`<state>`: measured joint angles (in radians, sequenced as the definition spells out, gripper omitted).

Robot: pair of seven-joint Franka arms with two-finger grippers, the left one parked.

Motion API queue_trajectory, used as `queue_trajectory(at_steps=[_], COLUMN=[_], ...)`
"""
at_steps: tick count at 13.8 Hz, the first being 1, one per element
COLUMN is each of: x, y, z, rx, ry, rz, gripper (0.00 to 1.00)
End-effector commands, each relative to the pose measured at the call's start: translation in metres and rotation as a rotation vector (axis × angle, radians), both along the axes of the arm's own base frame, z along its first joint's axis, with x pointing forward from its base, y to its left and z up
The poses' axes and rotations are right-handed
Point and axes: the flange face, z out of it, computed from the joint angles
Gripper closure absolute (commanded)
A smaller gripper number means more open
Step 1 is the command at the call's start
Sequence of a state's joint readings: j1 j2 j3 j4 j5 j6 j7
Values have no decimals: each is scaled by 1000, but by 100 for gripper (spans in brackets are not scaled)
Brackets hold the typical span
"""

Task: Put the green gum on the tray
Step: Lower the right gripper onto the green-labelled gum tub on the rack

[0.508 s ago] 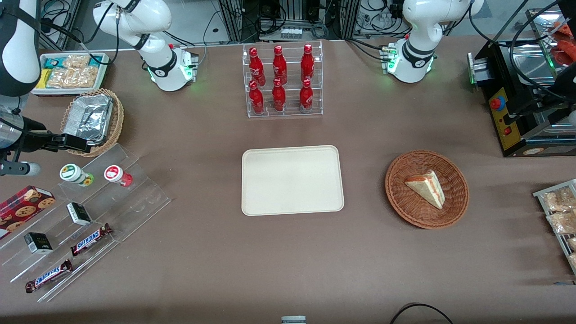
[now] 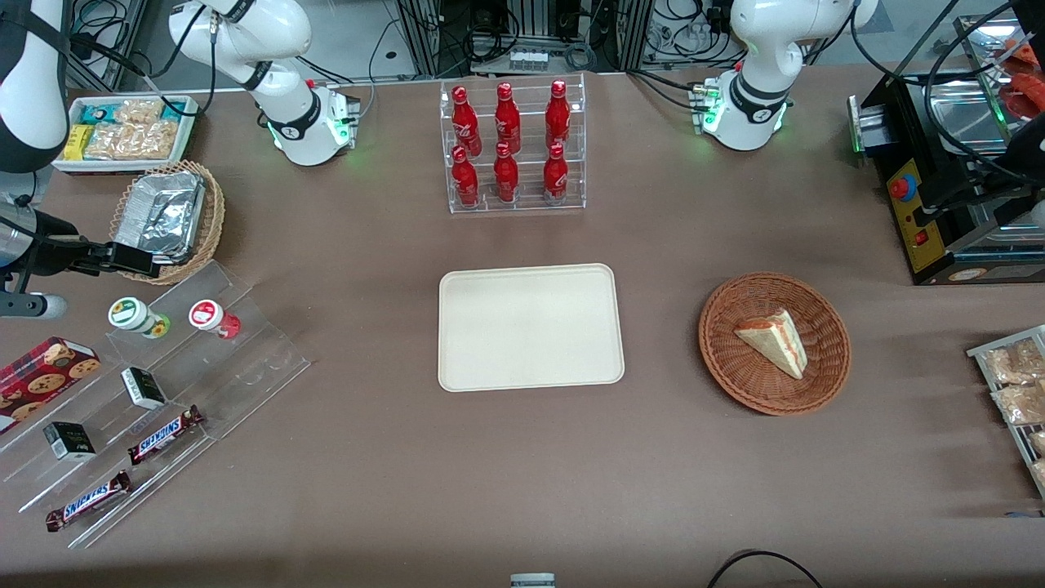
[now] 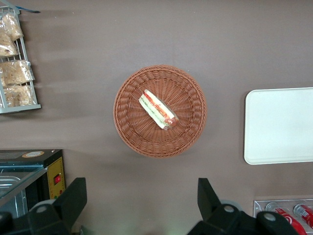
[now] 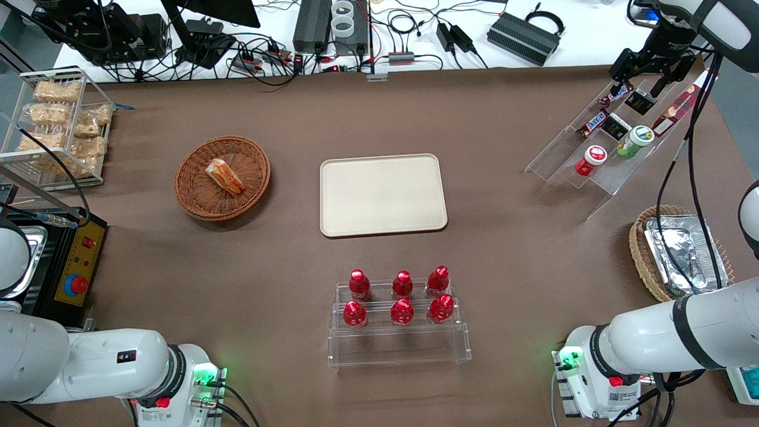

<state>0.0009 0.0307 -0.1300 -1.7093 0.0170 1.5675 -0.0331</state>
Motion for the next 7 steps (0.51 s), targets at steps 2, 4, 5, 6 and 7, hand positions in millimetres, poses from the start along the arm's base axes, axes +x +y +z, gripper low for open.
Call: queue_trajectory(at_steps=[2, 4, 5, 6, 7], x=[-1, -2, -2, -2, -1], y=[-29, -49, -55, -64, -76], z=[-32, -54, -62, -66, -75], rx=[6, 10, 9, -5, -4], ry=[9, -34, -57, -56, -42], rz=[100, 158, 211, 303, 436], gripper=[0, 0, 0, 0, 0])
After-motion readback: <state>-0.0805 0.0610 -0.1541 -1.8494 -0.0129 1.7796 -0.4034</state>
